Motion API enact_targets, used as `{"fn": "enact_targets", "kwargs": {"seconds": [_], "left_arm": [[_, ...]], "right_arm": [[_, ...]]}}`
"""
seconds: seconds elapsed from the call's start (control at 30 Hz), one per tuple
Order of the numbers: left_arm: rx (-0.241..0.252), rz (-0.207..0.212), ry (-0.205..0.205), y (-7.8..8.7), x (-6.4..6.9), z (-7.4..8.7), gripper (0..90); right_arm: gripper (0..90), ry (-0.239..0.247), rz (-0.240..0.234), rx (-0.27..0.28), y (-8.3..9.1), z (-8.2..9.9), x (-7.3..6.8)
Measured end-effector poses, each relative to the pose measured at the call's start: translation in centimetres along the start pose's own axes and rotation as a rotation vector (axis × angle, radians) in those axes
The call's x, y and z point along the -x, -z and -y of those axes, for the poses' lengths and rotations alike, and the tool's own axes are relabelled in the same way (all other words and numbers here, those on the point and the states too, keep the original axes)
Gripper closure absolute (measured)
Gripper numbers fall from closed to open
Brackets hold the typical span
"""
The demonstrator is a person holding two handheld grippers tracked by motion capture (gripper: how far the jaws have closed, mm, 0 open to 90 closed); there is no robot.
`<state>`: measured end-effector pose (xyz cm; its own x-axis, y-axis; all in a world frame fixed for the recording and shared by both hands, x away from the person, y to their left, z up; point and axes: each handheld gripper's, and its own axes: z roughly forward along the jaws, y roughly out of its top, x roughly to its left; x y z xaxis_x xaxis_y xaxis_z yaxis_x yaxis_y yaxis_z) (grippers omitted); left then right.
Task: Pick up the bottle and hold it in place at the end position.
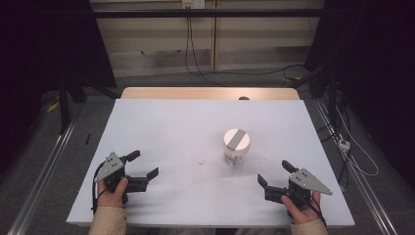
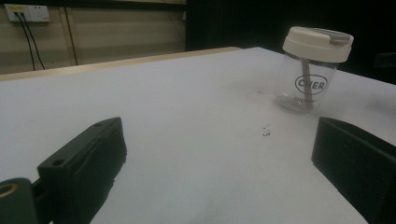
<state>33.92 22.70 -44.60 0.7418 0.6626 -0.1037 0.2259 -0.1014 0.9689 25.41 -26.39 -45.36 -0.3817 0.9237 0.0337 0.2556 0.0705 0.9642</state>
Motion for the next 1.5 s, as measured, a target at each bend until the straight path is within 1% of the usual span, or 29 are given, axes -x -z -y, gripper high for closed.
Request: {"fn": "enact_targets", "kwargs": {"seconds": [0.1,0.17,0.3,0.33,0.47,0.53,0.63,0.73,0.77,0.8,0.87,0.9,0.97,1.0,1.03,1.1,1.13,1.17,1.2,1.27,1.33,1.4,1.5], "left_arm": [[-0.006,0.0,0.001,0.1,0.0,0.0,2.7],[0.002,-0.005,0.006,0.2,0.0,0.0,2.7],[-0.001,-0.002,0.007,0.2,0.0,0.0,2.7],[-0.002,0.007,0.005,0.0,0.0,0.0,2.7],[-0.006,0.009,0.001,-0.1,0.1,-0.1,2.8],[-0.004,0.006,0.003,-0.1,0.1,-0.1,2.8],[-0.008,0.01,0.001,-0.1,0.2,-0.1,2.8],[-0.005,0.007,-0.005,0.0,0.3,-0.2,2.8],[-0.003,0.012,-0.007,0.1,0.4,-0.2,2.8],[-0.006,0.011,-0.01,0.1,0.4,-0.2,2.8],[-0.006,0.016,-0.01,0.1,0.4,-0.3,2.8],[-0.007,0.016,-0.01,0.1,0.4,-0.3,2.8],[-0.006,0.015,-0.013,0.1,0.4,-0.3,2.7],[0.001,0.017,-0.008,0.1,0.4,-0.3,2.8],[0.003,0.019,-0.009,0.0,0.4,-0.3,2.8],[-0.006,0.016,-0.018,0.0,0.4,-0.3,2.8],[-0.004,0.016,-0.016,0.0,0.4,-0.3,2.8],[-0.003,0.018,-0.015,0.0,0.4,-0.3,2.8],[-0.004,0.017,-0.014,0.0,0.5,-0.3,2.8],[-0.008,0.023,-0.017,0.0,0.5,-0.3,2.8],[-0.004,0.025,-0.02,0.1,0.5,-0.3,2.7],[-0.004,0.023,-0.021,0.1,0.5,-0.4,2.7],[-0.006,0.022,-0.026,0.2,0.5,-0.4,2.8]], "right_arm": [[2.7,-0.002,0.0,0.003,-0.2,-0.1,0.0],[2.7,-0.006,0.0,0.0,-0.3,-0.1,0.0],[2.8,0.01,-0.008,0.003,-0.6,-0.5,-0.3],[2.9,0.006,-0.012,0.005,-0.7,-0.6,-0.3],[3.1,0.016,-0.025,0.004,-1.3,-1.0,-0.4],[3.1,0.018,-0.033,-0.01,-1.7,-1.1,-0.5],[3.2,0.0,-0.052,-0.014,-2.1,-1.2,-0.6],[3.2,-0.004,-0.053,-0.016,-2.4,-1.4,-0.7],[3.3,0.0,-0.061,-0.019,-2.8,-1.6,-0.9],[3.3,0.012,-0.059,-0.022,-3.0,-1.8,-0.9],[3.3,0.017,-0.06,-0.023,-3.2,-1.9,-0.9],[3.3,0.007,-0.08,-0.026,-3.6,-2.1,-0.9],[3.5,0.008,-0.088,-0.027,-3.8,-2.2,-0.9],[3.7,0.011,-0.094,-0.027,-4.0,-2.2,-1.0],[3.7,0.03,-0.105,-0.036,-4.6,-2.4,-1.1],[3.9,0.032,-0.114,-0.036,-4.9,-2.5,-1.1],[4.0,0.028,-0.135,-0.042,-5.4,-2.6,-1.4],[4.2,0.033,-0.141,-0.043,-5.6,-2.7,-1.5],[4.2,0.033,-0.141,-0.043,-5.6,-2.7,-1.5],[4.8,0.049,-0.147,-0.054,-6.1,-2.8,-1.7],[5.1,0.047,-0.156,-0.064,-6.5,-2.8,-1.8],[5.7,0.053,-0.154,-0.072,-7.0,-3.0,-2.0],[6.4,0.053,-0.151,-0.072,-7.3,-3.1,-2.1]]}}
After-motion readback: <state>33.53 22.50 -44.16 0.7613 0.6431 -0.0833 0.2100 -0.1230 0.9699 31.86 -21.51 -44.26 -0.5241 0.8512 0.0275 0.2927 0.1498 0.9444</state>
